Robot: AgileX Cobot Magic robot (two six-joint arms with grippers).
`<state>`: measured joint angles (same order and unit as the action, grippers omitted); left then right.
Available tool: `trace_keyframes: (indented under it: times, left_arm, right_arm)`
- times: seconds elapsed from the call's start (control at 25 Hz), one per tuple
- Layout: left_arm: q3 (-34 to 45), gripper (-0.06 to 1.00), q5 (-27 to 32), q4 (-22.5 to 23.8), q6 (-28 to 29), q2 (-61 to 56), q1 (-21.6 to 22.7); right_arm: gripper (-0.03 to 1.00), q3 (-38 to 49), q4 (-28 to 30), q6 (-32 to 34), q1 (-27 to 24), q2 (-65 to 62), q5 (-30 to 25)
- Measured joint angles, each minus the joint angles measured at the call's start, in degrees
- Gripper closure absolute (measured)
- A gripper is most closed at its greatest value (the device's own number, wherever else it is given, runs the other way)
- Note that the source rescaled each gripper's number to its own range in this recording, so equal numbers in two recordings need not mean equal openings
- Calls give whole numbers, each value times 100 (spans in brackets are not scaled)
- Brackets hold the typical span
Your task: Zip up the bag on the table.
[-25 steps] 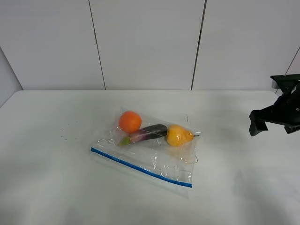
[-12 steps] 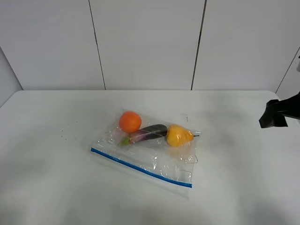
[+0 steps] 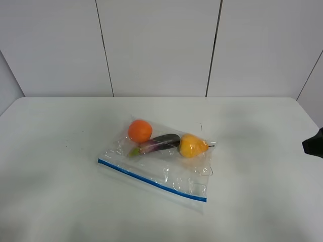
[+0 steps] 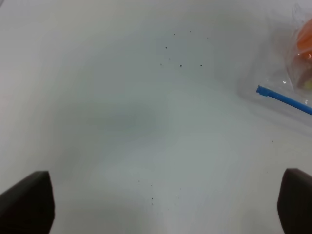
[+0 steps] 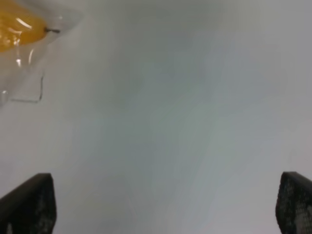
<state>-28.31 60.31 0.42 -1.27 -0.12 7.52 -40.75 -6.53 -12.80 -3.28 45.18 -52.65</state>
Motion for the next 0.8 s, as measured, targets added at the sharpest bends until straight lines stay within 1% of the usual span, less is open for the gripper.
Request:
trace_keyframes:
  times: [0.36,0.6,0.8]
  left_arm:
    - [0,-5,0,0,0,0,0]
    - [0,-5,0,0,0,0,0]
    - [0,-5,0,0,0,0,0]
  right_arm:
    - [-3,576,-203,85,0,-1720,-262]
    - [-3,1091,-252,111,0,-2409,-528]
    - [-3,1132,-245,95,0,-2907,-553]
